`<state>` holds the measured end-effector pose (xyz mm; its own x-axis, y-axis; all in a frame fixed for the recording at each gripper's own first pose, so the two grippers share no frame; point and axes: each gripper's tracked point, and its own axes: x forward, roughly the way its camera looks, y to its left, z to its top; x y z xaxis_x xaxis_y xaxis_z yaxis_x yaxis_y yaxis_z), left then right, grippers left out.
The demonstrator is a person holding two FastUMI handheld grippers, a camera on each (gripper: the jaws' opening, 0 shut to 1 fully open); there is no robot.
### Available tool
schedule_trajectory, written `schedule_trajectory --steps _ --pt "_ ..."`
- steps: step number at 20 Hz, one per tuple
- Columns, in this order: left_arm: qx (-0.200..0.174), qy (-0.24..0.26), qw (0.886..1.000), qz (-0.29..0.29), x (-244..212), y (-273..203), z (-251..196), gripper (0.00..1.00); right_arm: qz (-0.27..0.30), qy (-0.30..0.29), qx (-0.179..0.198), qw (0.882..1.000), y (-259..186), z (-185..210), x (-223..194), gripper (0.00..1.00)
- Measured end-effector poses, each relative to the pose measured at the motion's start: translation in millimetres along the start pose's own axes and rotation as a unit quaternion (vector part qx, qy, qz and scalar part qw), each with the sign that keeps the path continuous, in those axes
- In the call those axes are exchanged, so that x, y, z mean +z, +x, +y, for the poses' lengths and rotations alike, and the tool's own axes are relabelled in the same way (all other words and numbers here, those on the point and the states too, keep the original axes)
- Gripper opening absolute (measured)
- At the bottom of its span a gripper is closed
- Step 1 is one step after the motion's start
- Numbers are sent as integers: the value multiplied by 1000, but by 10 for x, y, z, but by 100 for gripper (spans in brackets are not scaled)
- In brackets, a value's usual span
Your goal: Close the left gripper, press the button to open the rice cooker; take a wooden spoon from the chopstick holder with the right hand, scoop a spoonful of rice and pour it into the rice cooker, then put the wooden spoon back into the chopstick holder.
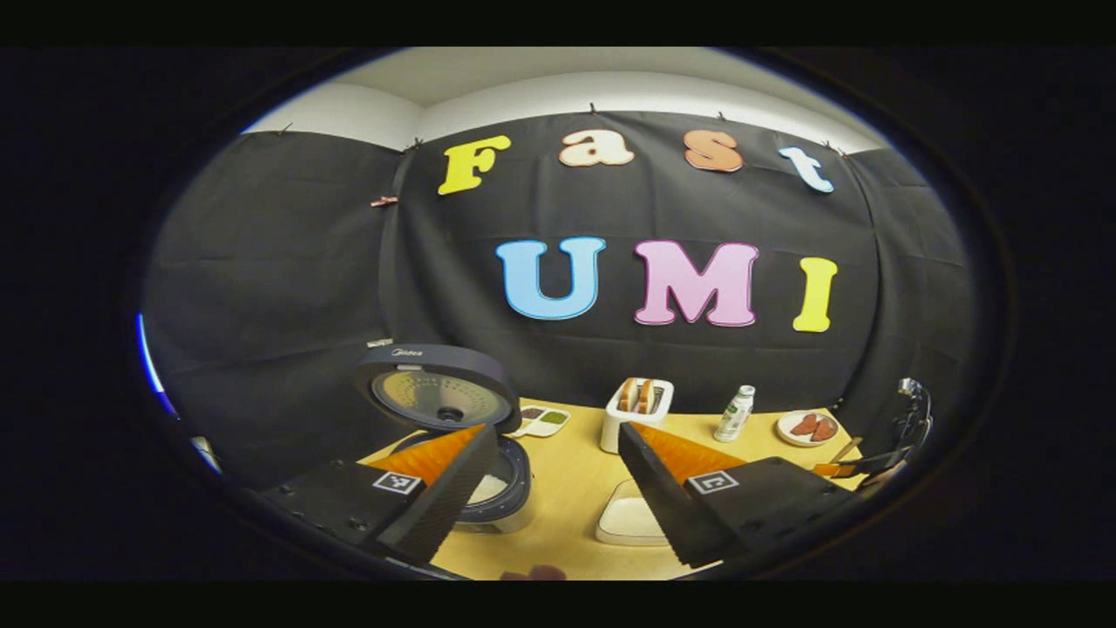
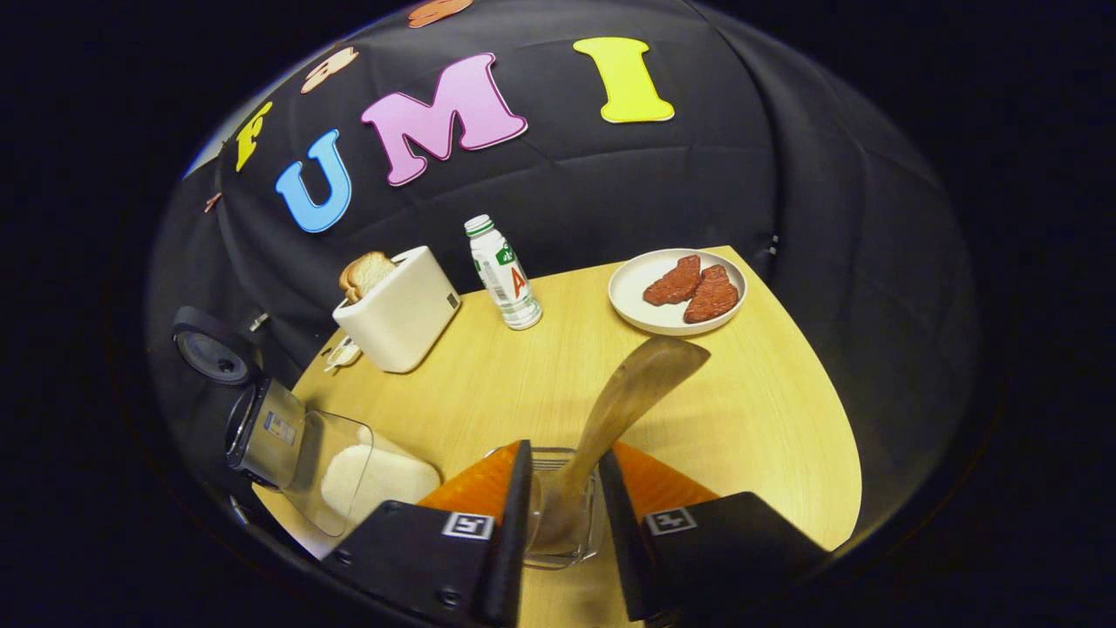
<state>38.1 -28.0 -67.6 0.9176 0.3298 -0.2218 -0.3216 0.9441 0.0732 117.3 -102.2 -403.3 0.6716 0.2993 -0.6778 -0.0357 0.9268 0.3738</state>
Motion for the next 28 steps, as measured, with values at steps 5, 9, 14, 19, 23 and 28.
schedule_trajectory --steps 5,9,14,19,23,28 --pt "24 6 1000 1 20 -111 23 95 -6 43 37 998 -31 43 88 22" --pt "25 6 1000 1 22 -131 17 95 -21 16 52 998 -27 131 121 7" --pt "5 -2 1000 -4 29 1 106 98 -67 24 39 997 -231 176 386 7" --pt "-20 -5 1000 -8 51 163 313 95 -102 21 10 994 -475 254 593 7" --pt "-39 -9 999 -10 38 270 508 95 -139 13 2 990 -751 540 837 6" --pt "-53 -17 998 -11 2 380 779 95 -170 0 26 985 -1010 1219 1013 6"
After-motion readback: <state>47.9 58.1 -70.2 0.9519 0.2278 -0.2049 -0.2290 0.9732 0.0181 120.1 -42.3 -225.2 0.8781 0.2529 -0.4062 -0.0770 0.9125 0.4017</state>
